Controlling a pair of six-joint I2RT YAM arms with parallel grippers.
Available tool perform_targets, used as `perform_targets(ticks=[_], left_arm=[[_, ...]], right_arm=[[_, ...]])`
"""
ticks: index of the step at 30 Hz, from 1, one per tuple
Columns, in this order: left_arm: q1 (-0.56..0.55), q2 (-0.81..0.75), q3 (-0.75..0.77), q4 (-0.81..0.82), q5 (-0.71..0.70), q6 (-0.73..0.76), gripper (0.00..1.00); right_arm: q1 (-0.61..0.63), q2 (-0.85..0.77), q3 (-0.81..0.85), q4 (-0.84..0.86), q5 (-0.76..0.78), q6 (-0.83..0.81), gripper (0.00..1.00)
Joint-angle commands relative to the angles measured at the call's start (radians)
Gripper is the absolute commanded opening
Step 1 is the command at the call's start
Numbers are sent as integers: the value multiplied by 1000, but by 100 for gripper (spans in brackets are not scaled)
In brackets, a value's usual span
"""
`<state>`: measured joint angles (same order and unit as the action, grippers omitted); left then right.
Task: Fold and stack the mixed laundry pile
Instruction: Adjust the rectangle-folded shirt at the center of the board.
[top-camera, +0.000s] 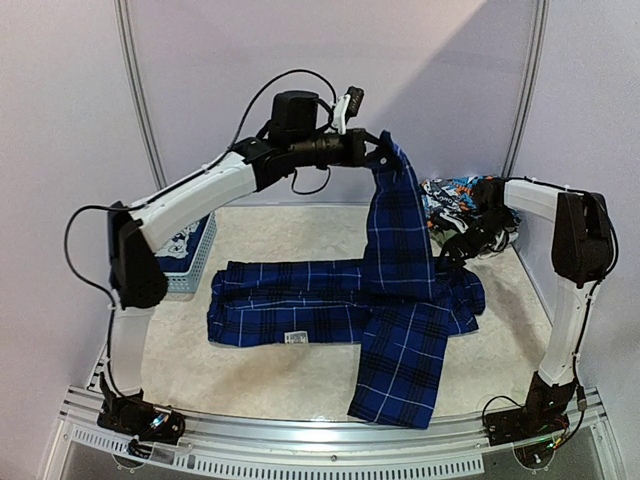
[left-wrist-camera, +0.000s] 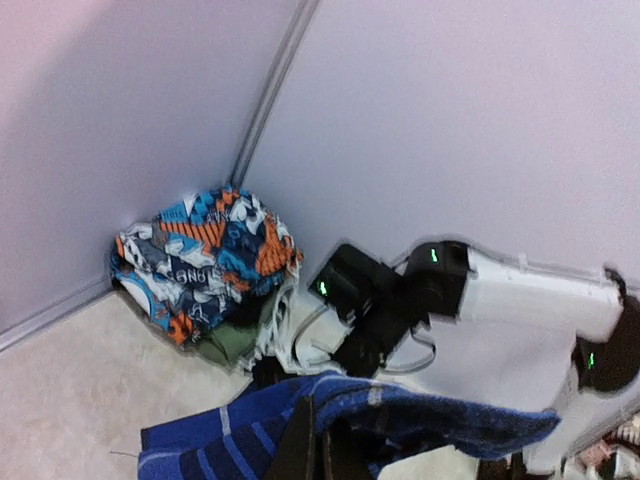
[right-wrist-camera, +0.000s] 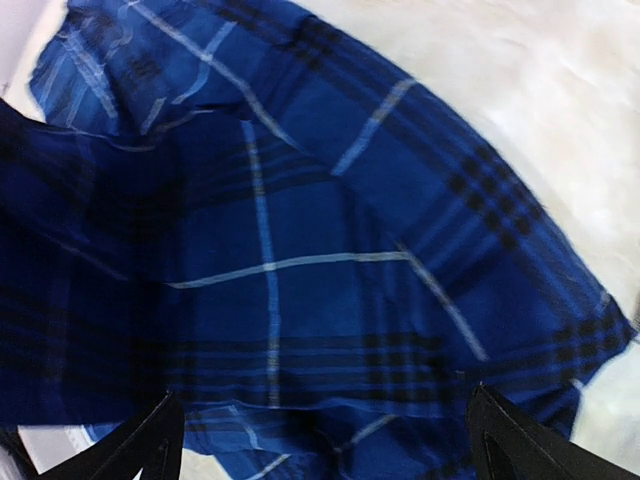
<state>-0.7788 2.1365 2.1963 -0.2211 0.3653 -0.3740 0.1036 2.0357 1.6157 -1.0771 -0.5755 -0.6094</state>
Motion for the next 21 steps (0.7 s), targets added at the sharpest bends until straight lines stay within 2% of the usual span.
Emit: perform_targets(ticks=[1, 2, 4, 6, 8, 10, 15, 18, 21], left_arm=[[116, 285, 317, 107, -102, -449, 0], [140, 343, 391, 94, -92, -498, 0], [191, 349, 387, -13, -110, -573, 0], [219, 244, 168, -49, -135, -563, 0], [223, 107, -78, -11, -178, -511, 0], [219, 1, -240, -12, -208, -479, 0], [225, -144, -411, -163, -263, -412, 0], [226, -189, -483, -174, -192, -432, 0], [225, -214, -585, -116, -94, -540, 0]], right_arm=[[-15, 10, 21, 89, 149, 122, 99], [-25, 12, 26, 99, 169, 153, 99], [-45, 11, 35, 107, 185, 198, 99], [-51, -1, 35, 93, 157, 207, 99], [-51, -16, 24, 82, 119, 187, 99], [-50, -31, 13, 74, 88, 170, 99], [-40, -39, -3, 41, -3, 126, 99], [-19, -37, -7, 6, -34, 83, 99], [20, -34, -26, -3, -48, 48, 99]])
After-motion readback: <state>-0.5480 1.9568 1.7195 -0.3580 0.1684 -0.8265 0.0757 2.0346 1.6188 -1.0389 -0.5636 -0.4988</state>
